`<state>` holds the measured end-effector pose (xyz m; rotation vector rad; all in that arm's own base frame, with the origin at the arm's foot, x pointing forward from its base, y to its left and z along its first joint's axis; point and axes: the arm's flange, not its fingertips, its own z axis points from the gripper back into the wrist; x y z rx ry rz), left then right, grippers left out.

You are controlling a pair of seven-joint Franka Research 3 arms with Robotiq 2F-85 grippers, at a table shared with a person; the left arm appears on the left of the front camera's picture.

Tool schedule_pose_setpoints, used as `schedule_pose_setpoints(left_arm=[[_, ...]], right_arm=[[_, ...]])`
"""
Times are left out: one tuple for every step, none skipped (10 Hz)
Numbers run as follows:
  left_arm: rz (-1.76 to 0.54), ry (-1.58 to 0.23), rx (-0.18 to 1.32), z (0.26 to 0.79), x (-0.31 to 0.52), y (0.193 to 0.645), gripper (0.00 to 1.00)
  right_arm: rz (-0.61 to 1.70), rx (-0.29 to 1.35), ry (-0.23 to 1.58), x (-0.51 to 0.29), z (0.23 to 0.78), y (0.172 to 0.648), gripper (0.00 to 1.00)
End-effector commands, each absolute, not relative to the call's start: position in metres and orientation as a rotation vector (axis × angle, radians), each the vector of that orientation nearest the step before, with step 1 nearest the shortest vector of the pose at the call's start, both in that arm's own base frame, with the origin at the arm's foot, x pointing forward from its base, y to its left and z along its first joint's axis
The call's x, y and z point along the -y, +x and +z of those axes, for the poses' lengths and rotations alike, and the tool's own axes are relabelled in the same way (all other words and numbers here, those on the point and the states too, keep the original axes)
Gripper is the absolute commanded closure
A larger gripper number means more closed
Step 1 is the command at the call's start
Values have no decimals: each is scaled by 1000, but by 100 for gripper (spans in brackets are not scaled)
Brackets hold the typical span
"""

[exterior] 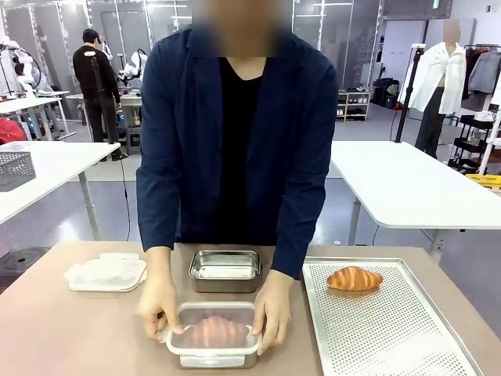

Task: Place the bread into the airtight container.
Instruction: Pick up a Butter Roll and place it into an empty Airtight Container.

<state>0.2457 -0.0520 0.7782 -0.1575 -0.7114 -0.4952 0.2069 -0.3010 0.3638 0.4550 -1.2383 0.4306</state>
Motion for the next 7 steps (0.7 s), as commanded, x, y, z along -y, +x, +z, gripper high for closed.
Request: schedule_pose_setpoints(left_arm=[[-509, -160, 710, 778, 52, 245, 0], [-509, -160, 710, 778, 52, 245, 0], [-509, -160, 710, 778, 52, 245, 0], [-509, -160, 710, 778, 52, 245, 0], [-509, -160, 710, 778, 52, 245, 0], [-509, -160, 710, 778, 52, 245, 0], [-509, -160, 710, 778, 52, 245, 0]], right_arm=[[444, 1227, 453, 283, 355, 211, 0], [442, 1225, 455, 280, 353, 207, 0], [433, 1219, 455, 279, 351, 203, 0], [406, 1213, 465, 278, 350, 200, 0], [427, 1203, 475, 299, 352, 212, 0], [427, 1203, 475, 299, 352, 212, 0], [427, 1203, 475, 299, 352, 212, 0]])
